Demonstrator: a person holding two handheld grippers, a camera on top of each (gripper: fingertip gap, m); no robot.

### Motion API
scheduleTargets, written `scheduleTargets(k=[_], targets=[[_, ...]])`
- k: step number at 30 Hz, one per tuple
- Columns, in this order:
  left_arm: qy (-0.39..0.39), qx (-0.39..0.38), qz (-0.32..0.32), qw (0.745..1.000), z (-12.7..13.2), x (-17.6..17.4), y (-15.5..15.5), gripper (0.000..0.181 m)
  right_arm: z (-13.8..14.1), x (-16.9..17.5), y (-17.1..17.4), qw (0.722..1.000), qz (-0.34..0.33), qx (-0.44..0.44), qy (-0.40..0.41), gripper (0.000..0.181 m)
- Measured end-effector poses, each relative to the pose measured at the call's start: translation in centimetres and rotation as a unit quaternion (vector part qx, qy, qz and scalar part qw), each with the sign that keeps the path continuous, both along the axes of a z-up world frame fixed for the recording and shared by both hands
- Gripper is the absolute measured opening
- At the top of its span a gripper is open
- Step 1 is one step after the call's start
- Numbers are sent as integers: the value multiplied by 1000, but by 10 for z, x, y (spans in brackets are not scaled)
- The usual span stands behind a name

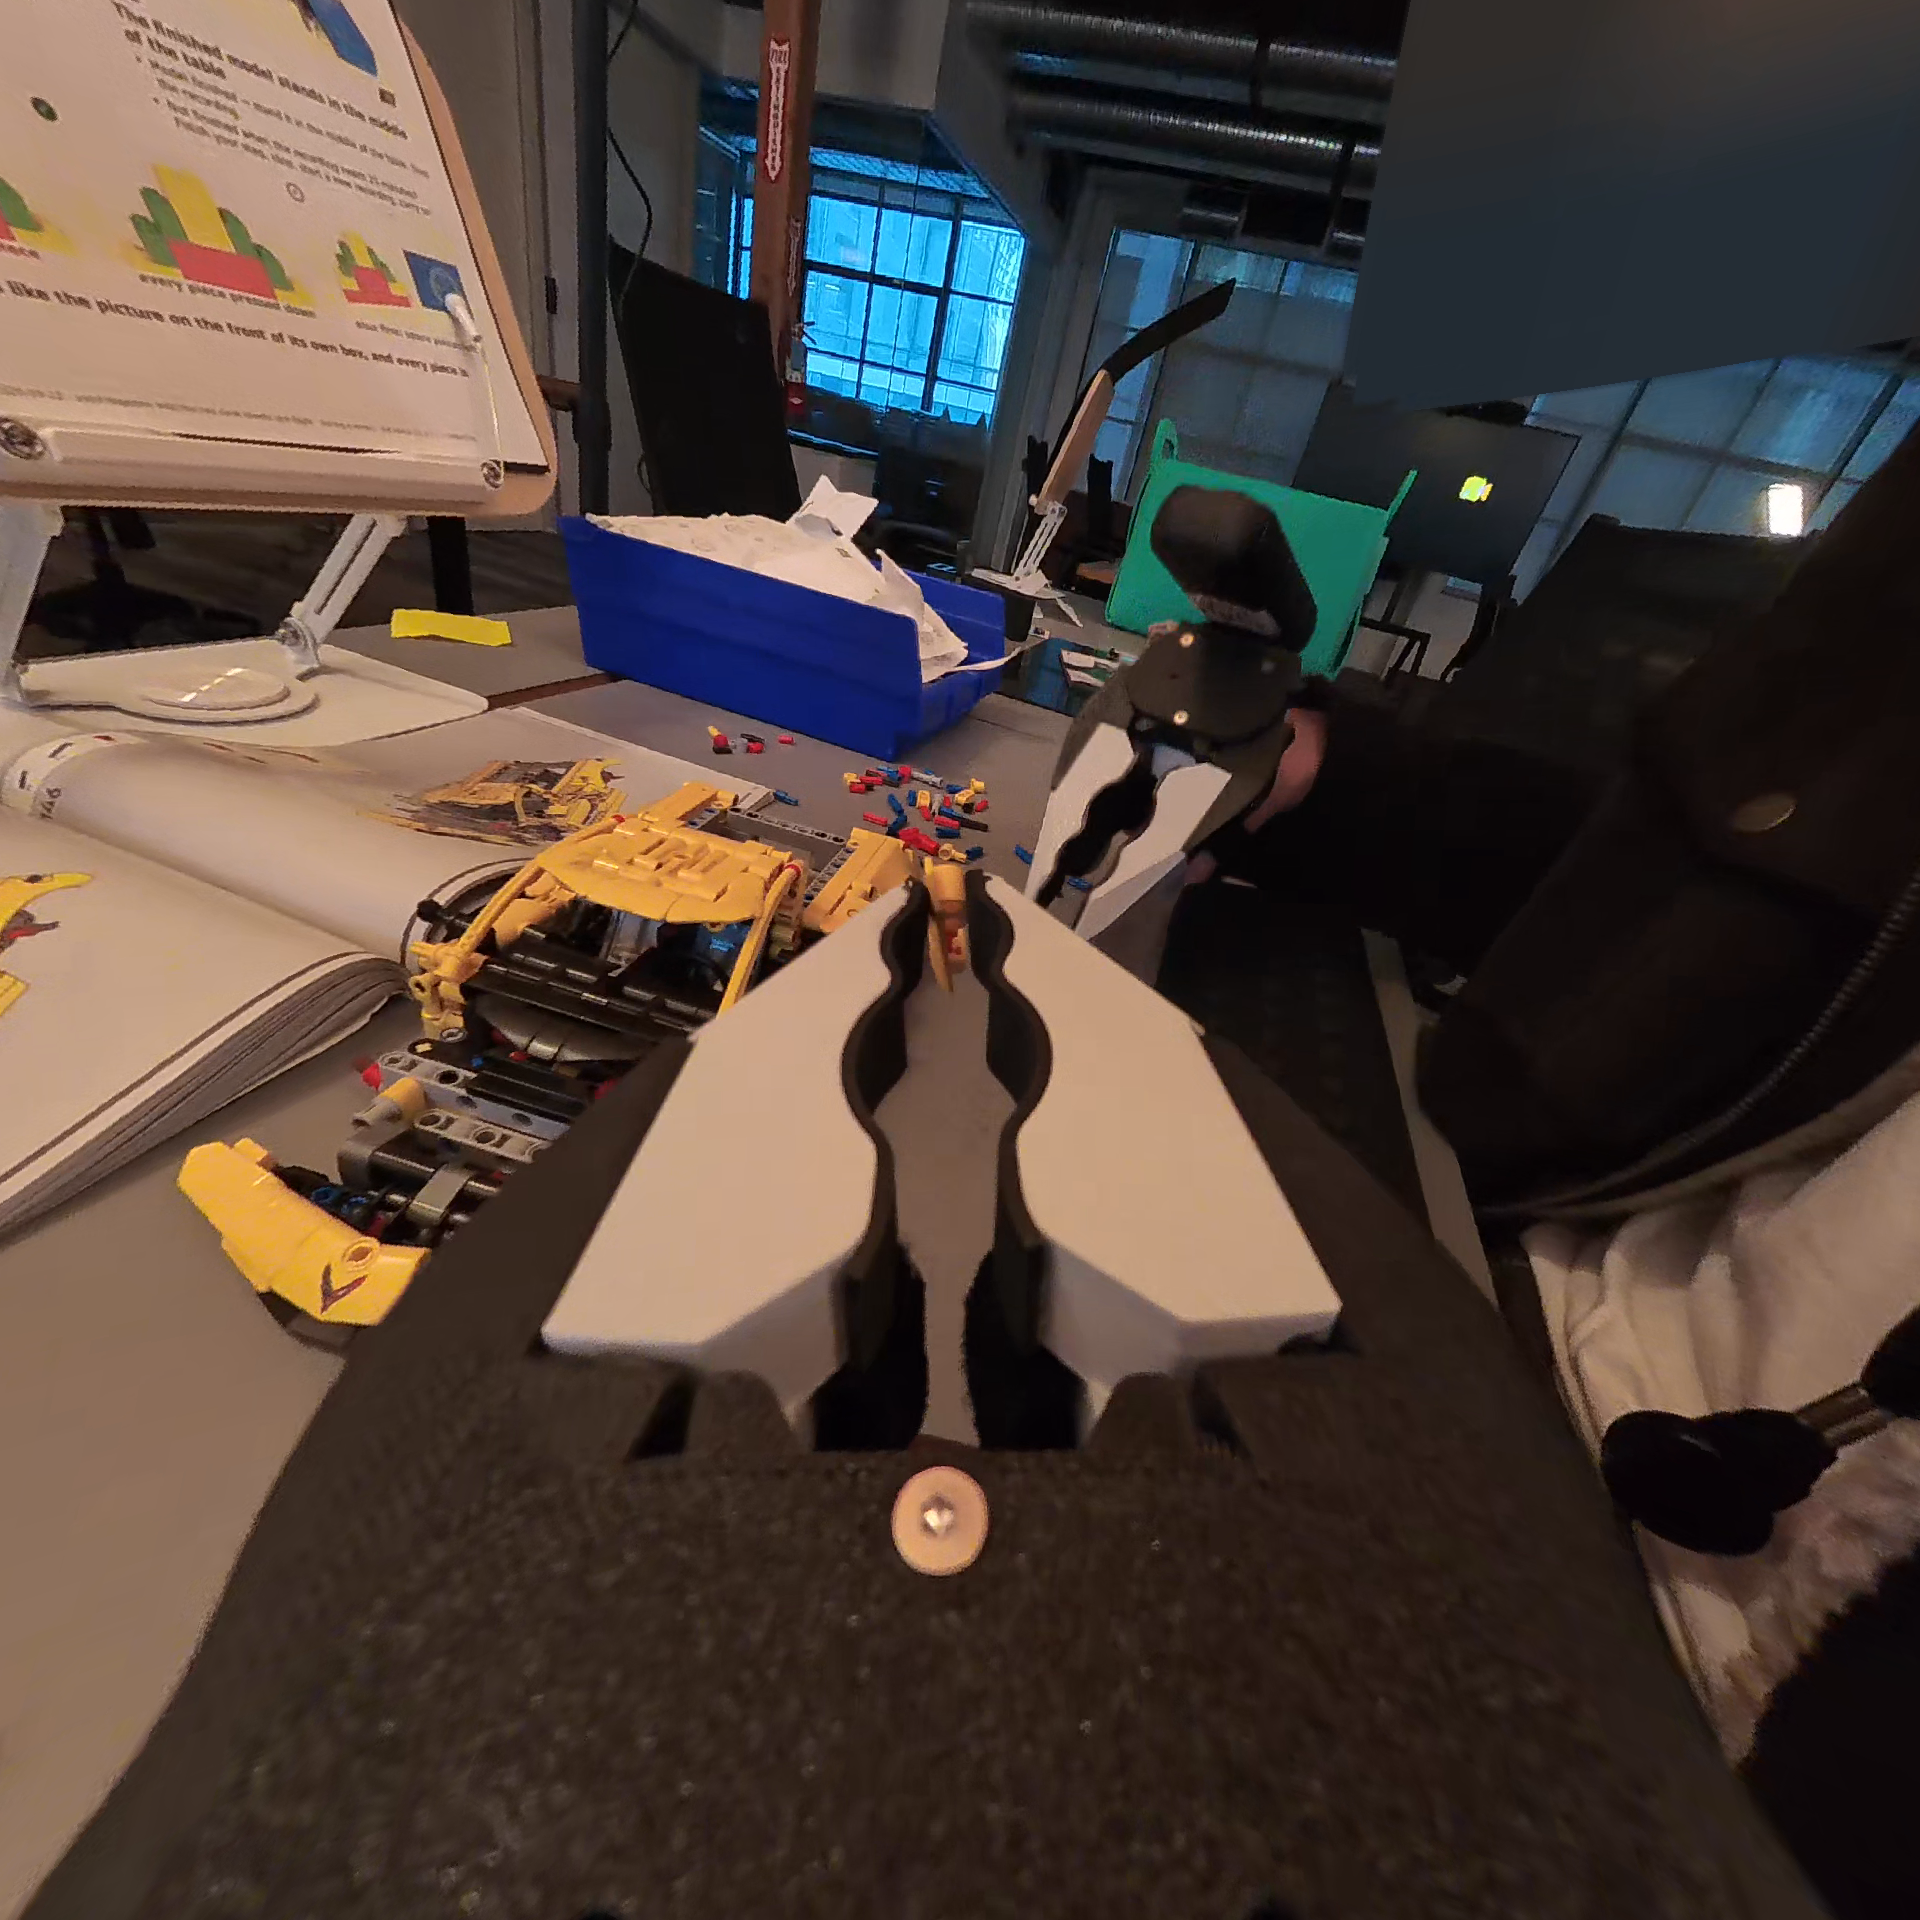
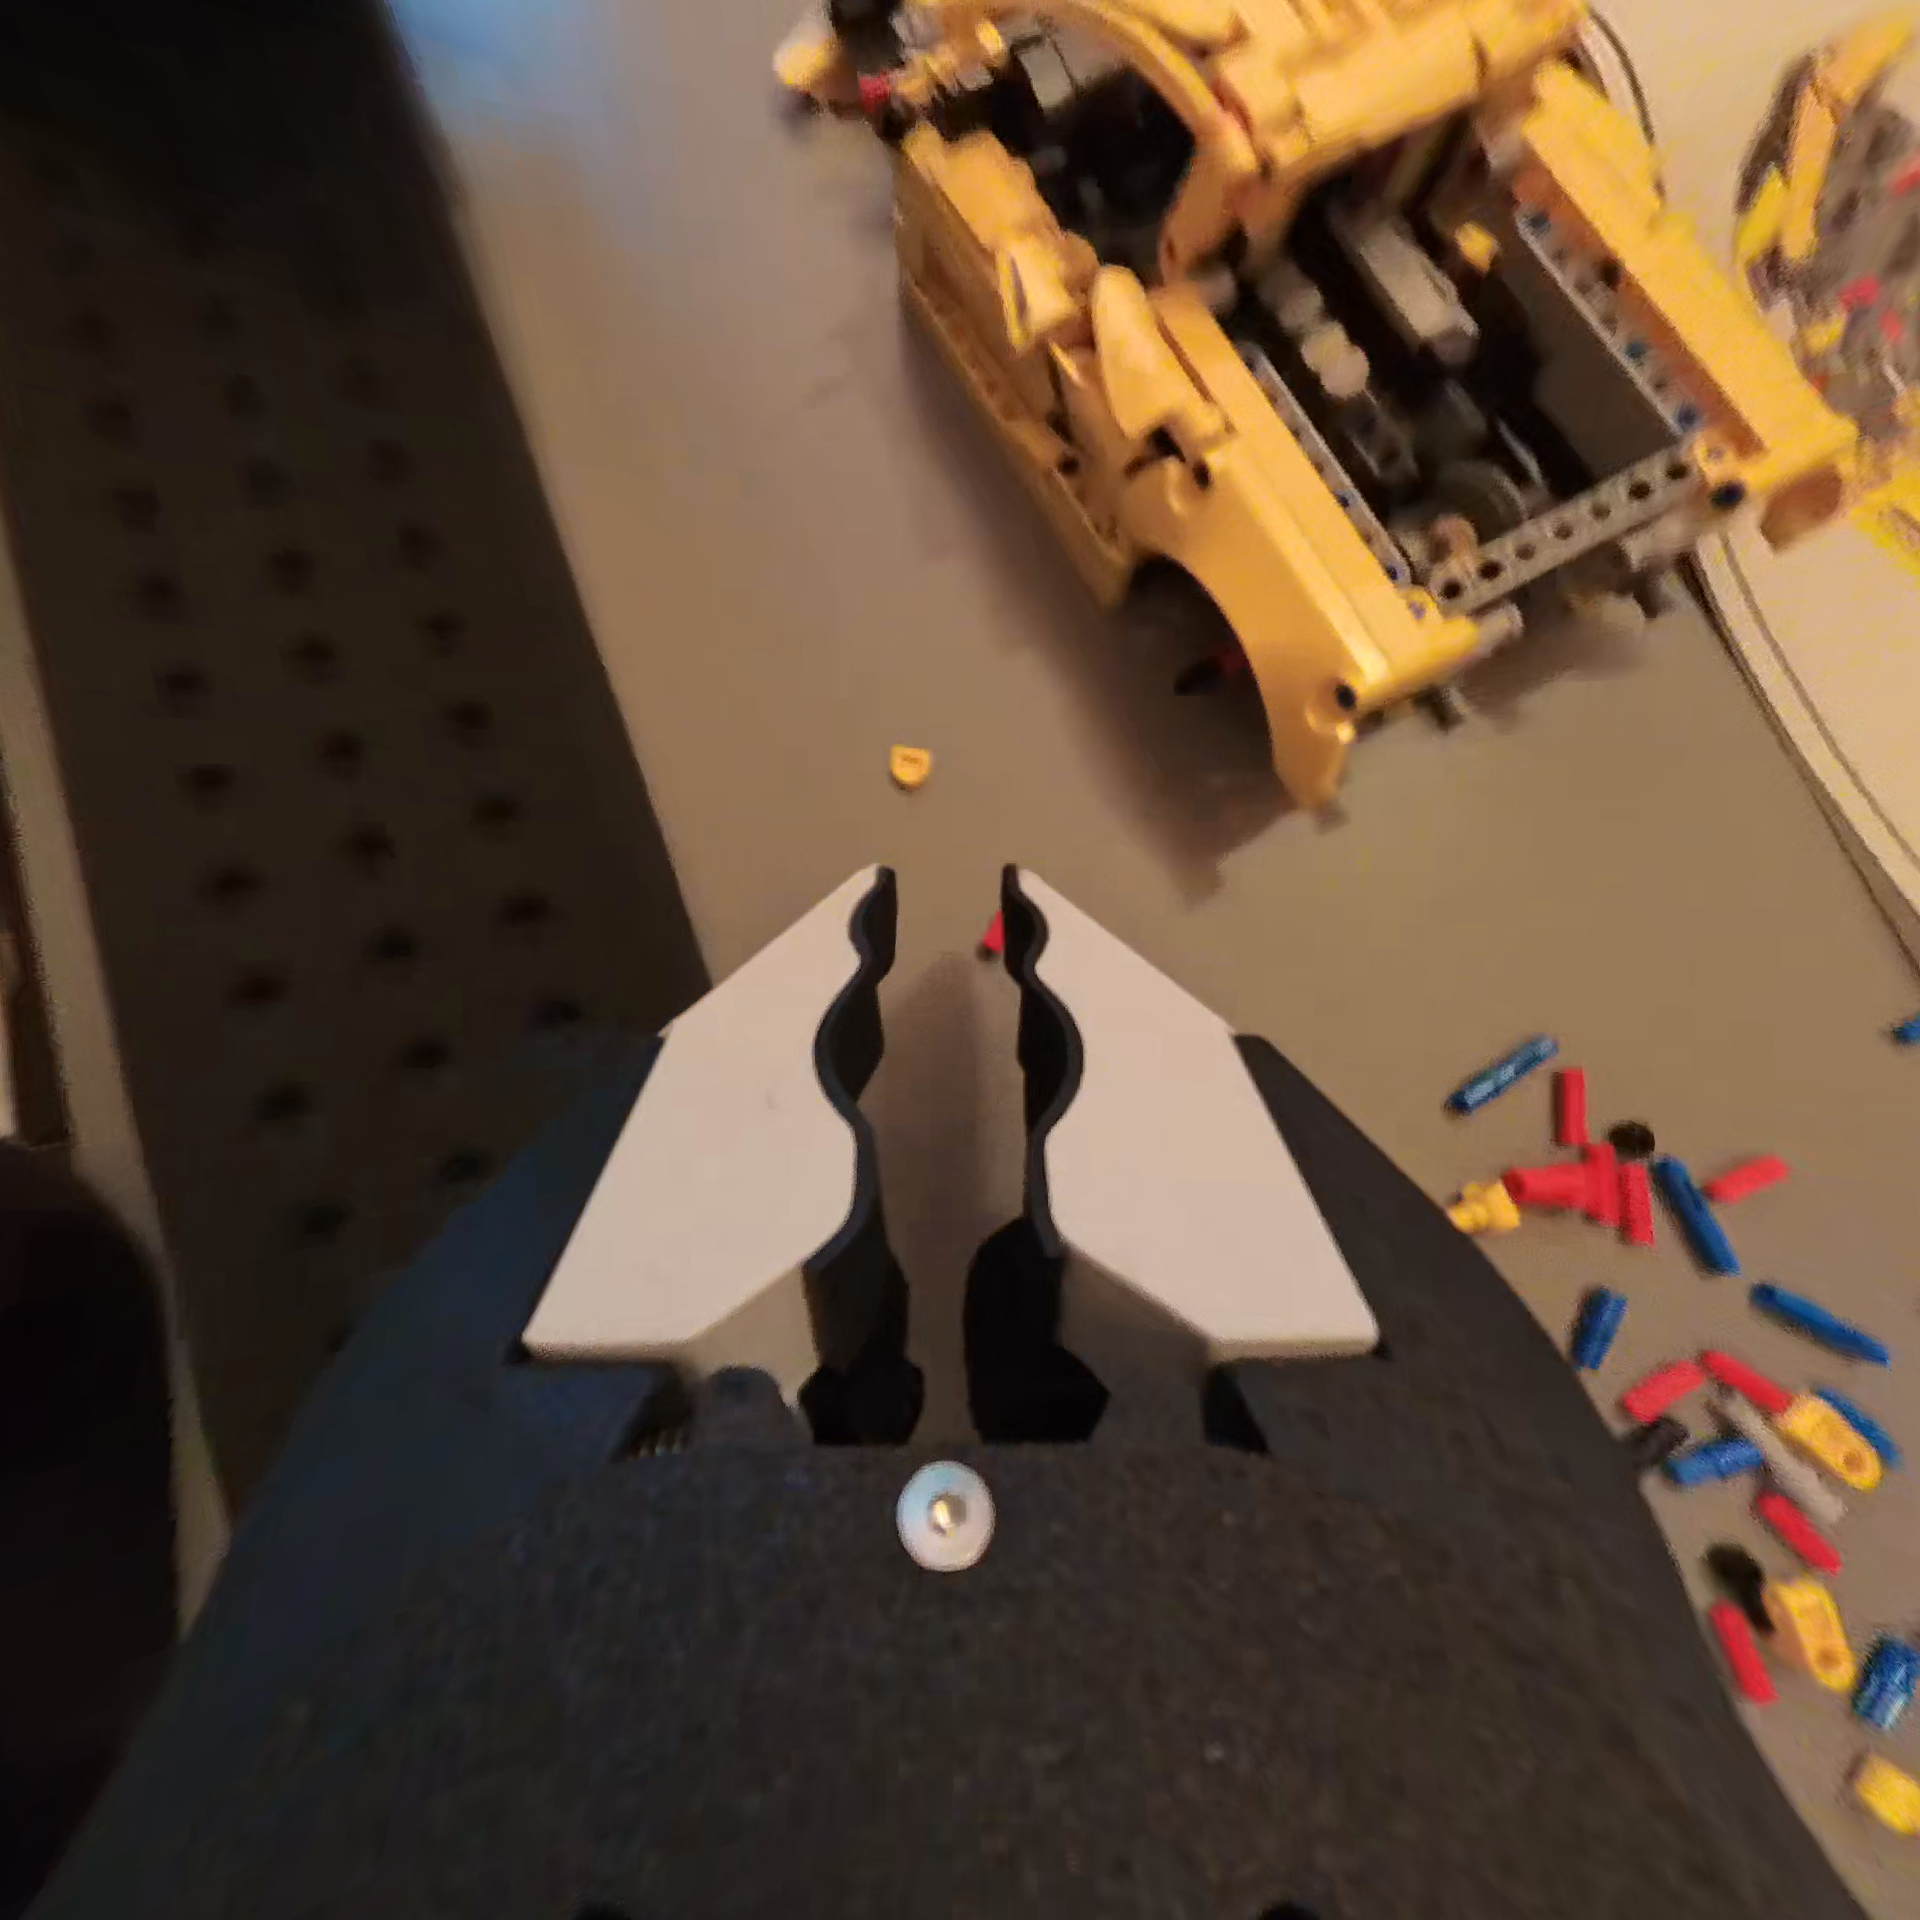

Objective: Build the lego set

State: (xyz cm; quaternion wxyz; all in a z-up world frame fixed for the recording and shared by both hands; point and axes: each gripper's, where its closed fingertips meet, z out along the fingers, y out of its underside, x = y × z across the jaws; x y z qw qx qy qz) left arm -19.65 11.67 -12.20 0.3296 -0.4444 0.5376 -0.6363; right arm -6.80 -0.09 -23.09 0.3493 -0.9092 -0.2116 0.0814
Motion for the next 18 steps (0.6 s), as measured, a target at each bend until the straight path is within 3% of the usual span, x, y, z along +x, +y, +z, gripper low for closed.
scheduleTargets(k=[10, 18], targets=[[8, -4, -6, 1000, -3, 0, -3, 7, -18, 15, 0, 998, -54, -32, -31, 13], [3, 0, -8, 1000, -2, 0, -5, 7, -21, 12, 5, 996, -53, -53, -39, 4]])
